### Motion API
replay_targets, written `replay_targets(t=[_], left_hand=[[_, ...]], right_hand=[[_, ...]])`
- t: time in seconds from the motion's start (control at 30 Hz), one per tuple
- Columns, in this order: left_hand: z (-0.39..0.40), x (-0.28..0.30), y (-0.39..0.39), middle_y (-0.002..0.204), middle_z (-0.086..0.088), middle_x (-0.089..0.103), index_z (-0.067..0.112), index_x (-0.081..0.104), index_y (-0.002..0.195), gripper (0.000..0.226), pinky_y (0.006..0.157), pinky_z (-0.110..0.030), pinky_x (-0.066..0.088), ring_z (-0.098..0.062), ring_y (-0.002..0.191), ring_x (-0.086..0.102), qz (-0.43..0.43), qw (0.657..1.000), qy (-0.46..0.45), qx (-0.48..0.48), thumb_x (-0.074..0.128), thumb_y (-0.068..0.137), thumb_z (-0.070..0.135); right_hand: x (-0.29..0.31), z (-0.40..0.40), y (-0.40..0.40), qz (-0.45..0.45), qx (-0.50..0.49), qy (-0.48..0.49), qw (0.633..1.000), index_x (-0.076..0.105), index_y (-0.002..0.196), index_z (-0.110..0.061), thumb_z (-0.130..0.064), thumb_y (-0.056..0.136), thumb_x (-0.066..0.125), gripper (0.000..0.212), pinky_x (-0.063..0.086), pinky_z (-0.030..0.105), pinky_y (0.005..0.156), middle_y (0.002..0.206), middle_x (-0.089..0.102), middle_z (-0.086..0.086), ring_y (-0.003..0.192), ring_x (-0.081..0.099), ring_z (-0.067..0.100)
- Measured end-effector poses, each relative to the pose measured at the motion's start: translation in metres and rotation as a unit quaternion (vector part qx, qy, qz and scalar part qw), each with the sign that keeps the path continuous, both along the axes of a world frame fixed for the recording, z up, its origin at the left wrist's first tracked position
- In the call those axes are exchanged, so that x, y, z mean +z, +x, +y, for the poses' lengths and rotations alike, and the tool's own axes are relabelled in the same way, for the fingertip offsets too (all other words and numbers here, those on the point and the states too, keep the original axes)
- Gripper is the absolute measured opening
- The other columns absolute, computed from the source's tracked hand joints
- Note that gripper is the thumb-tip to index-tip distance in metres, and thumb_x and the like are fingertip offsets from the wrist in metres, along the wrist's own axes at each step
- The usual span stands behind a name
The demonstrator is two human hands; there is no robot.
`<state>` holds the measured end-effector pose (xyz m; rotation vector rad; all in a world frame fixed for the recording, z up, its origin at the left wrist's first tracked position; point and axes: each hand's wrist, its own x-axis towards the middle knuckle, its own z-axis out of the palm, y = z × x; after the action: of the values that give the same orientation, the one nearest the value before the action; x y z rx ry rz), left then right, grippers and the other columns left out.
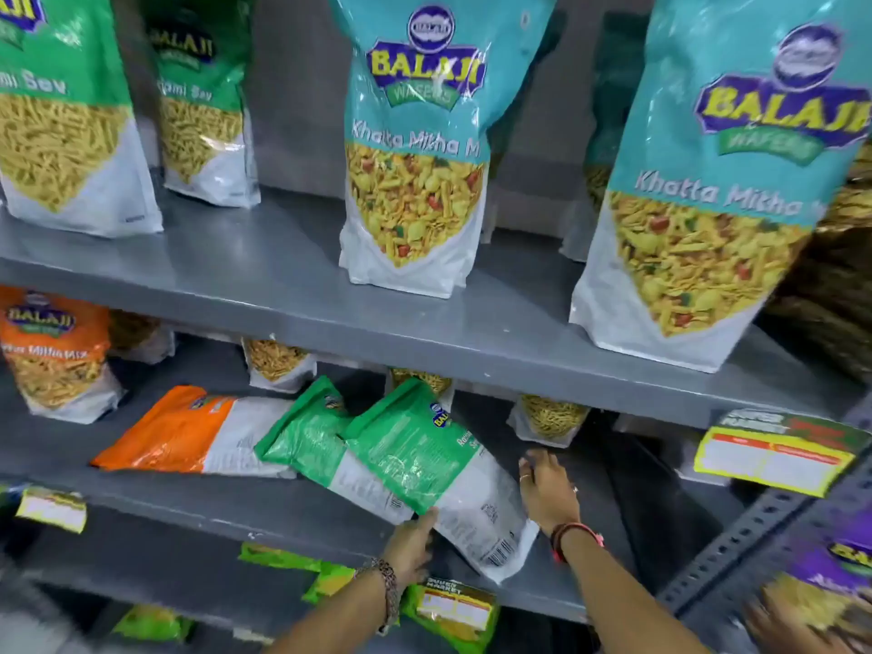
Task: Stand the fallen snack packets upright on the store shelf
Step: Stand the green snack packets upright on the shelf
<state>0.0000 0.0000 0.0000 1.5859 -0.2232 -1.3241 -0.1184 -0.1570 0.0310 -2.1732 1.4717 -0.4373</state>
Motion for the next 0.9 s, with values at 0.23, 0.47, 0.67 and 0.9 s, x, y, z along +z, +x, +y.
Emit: replay_targets(t=[0.23,0.47,0.67,0.9], left_hand=[[-0.031,-0.012,-0.010,0.134,-0.017,0.052,0.006,0.052,0.121,0.044,0.106,-0.043,0.040,-0.033,0.126,0.047,0.072,0.977,-0.058,0.190,0.053,0.089,0.036],[-0.024,-0.028,-0.021,0.084,-0.013,0.067,0.000,0.058,0.098,0.027,0.051,-0.027,0.058,-0.022,0.073,0.065,0.042,0.964,-0.102,0.241,0.050,0.092,0.025],[-0.030,-0.022,-0.020,0.090,-0.014,0.069,0.003,0.060,0.100,0.028,0.063,-0.033,0.058,-0.023,0.073,0.068,0.023,0.971,-0.118,0.207,0.053,0.090,0.029],[-0.073,0.020,-0.012,0.090,0.006,0.074,0.019,0.065,0.092,0.028,0.060,-0.016,0.055,-0.003,0.077,0.072,-0.004,0.975,-0.185,0.125,0.039,0.096,0.029]], right_hand=[[-0.016,-0.045,0.046,-0.032,0.067,0.254,0.964,0.059,0.115,0.004,-0.030,0.098,0.038,0.043,0.038,0.031,0.099,0.135,0.053,0.024,0.119,0.053,0.029],[-0.033,-0.046,0.013,-0.202,0.011,0.373,0.905,0.066,0.107,0.005,-0.023,0.085,0.062,0.036,0.048,0.030,0.087,0.109,0.068,0.019,0.091,0.060,0.023],[-0.031,-0.035,-0.038,-0.321,-0.008,0.405,0.856,0.064,0.074,-0.014,0.000,0.085,0.057,0.019,0.042,0.028,0.064,0.077,0.064,0.005,0.071,0.055,0.016],[-0.017,-0.054,-0.045,-0.443,-0.057,0.259,0.856,0.054,0.070,-0.016,0.011,0.084,0.052,0.031,0.042,0.022,0.070,0.076,0.059,0.004,0.071,0.052,0.011]])
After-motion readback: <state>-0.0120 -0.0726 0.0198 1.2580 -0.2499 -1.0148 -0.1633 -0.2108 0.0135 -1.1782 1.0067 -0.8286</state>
